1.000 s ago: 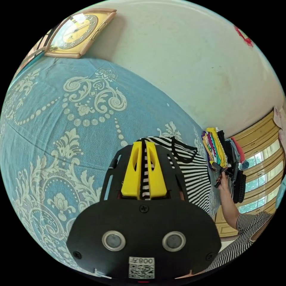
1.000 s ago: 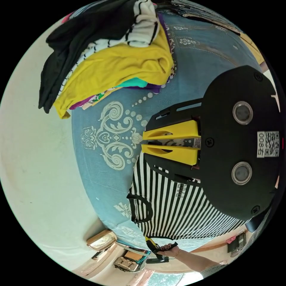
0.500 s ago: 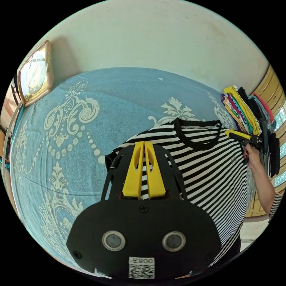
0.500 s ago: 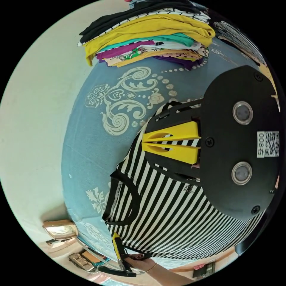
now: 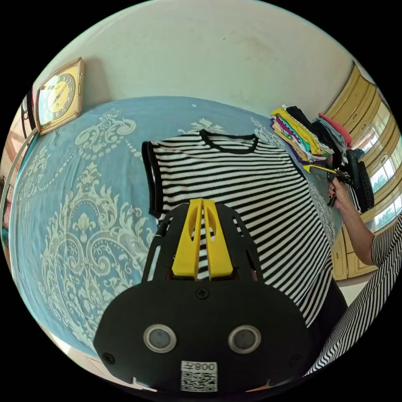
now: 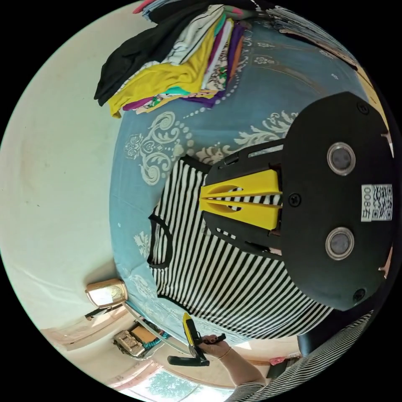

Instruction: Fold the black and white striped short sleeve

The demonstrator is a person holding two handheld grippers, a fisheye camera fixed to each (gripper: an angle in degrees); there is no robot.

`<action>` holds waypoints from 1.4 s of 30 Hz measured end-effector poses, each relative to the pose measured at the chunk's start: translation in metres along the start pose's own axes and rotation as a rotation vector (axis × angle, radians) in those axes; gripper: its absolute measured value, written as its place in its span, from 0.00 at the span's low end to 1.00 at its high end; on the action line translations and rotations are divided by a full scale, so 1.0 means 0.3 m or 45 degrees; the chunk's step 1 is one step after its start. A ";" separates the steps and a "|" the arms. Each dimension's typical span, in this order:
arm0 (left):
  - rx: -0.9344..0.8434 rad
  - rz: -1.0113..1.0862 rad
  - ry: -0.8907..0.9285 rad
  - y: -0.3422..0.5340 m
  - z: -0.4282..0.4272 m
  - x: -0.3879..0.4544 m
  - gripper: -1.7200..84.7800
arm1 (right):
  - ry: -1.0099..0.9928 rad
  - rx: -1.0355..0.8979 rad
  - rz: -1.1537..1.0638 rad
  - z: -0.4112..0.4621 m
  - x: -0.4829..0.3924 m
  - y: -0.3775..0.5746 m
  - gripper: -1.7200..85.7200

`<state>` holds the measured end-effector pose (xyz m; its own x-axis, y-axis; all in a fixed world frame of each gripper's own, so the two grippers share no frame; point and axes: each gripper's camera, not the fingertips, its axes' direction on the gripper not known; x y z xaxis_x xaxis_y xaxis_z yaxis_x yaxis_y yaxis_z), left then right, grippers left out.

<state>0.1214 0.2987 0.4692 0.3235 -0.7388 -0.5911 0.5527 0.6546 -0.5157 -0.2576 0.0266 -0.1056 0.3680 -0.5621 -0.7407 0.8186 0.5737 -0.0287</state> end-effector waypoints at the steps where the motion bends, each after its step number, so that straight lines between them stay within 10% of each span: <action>1: -0.053 -0.019 -0.007 0.031 0.023 -0.006 0.02 | 0.048 -0.061 0.019 0.019 0.011 0.050 0.02; 42: -0.176 -0.499 0.327 0.967 -0.426 -0.260 0.03 | -0.282 -0.378 0.647 -0.118 0.357 0.610 0.02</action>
<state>0.1583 0.5667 0.2866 -0.0980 -0.8821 -0.4609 0.4824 0.3630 -0.7972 -0.0840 0.0925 -0.2140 0.7876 -0.2671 -0.5553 0.3713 0.9249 0.0817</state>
